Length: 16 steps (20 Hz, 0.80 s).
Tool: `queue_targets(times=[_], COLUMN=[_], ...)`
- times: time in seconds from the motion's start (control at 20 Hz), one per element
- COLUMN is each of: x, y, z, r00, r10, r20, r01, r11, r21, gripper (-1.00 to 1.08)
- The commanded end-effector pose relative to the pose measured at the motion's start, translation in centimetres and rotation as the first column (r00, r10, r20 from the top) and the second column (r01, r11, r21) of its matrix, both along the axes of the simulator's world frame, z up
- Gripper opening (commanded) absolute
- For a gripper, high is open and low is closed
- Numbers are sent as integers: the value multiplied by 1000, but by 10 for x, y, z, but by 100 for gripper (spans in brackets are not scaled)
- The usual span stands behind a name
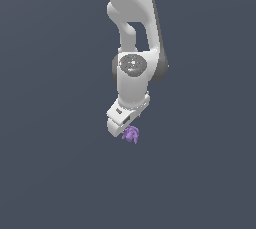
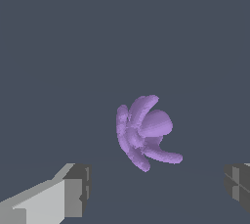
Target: Pick up the object and move it to a goal position.
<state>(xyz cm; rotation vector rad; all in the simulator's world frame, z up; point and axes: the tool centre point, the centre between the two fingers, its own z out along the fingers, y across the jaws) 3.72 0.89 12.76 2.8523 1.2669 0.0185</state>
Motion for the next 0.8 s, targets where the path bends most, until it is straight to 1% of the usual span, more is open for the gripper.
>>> queue_targets(times=[0.0, 0.35, 0.75], x=[2, 7, 10], y=[1, 2, 3], z=[-5, -18, -26], r00=[997, 970, 936], r10=[72, 243, 352], r20=[-5, -14, -19], r01=[-72, -243, -351], r11=[997, 970, 936], r21=[1, 6, 12], gripper=[100, 100, 100])
